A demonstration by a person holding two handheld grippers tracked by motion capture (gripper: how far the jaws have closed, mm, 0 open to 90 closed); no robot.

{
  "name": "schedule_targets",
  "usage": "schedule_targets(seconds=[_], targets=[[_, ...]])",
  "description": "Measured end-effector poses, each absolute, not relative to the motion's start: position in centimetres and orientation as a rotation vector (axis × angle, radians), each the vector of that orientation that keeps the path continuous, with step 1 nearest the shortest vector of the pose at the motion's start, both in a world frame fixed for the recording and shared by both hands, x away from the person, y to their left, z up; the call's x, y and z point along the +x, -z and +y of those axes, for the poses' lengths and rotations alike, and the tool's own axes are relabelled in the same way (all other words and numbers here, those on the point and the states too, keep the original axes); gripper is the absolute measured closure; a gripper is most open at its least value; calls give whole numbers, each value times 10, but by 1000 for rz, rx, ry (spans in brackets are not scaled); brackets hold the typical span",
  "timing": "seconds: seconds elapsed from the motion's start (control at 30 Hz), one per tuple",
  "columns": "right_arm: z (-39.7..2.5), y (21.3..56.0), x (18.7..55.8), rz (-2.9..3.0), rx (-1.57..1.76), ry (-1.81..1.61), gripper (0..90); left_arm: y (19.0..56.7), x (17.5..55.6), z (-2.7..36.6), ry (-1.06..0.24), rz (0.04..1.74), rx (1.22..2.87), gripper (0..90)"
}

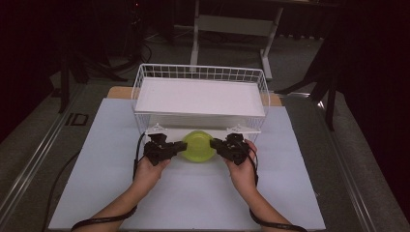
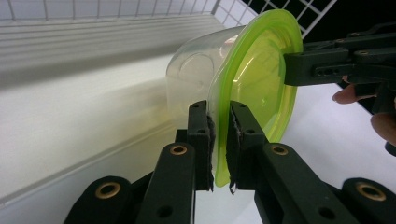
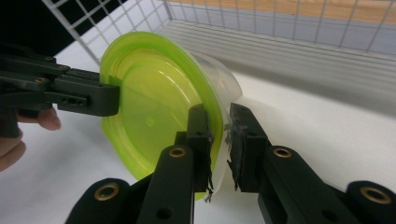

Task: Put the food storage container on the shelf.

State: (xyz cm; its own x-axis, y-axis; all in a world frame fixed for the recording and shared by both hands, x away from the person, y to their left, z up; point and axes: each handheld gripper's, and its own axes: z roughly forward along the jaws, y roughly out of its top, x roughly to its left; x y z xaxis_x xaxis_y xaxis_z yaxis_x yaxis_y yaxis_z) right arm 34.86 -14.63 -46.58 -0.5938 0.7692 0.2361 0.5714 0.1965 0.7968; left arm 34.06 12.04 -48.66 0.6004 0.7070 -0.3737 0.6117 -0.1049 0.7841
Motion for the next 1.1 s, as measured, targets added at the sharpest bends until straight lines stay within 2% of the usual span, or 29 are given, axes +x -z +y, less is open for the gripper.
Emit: schedule_targets(seconds=[0.47, 0.77, 1.0, 1.1], targets=[[-140, 486, 368, 2247, 1341, -1332, 788, 508, 360, 124, -112, 1107, 1773, 811], [-139, 486, 374, 2218, 1330, -1348, 769, 508, 366, 124, -184, 1059, 1761, 779], [-134, 486, 377, 2162, 1250, -1291, 717, 510, 372, 121, -303, 1017, 1745, 710], [-134, 489, 381, 2131, 1237, -1275, 671, 512, 373, 118, -359, 1040, 1720, 634]])
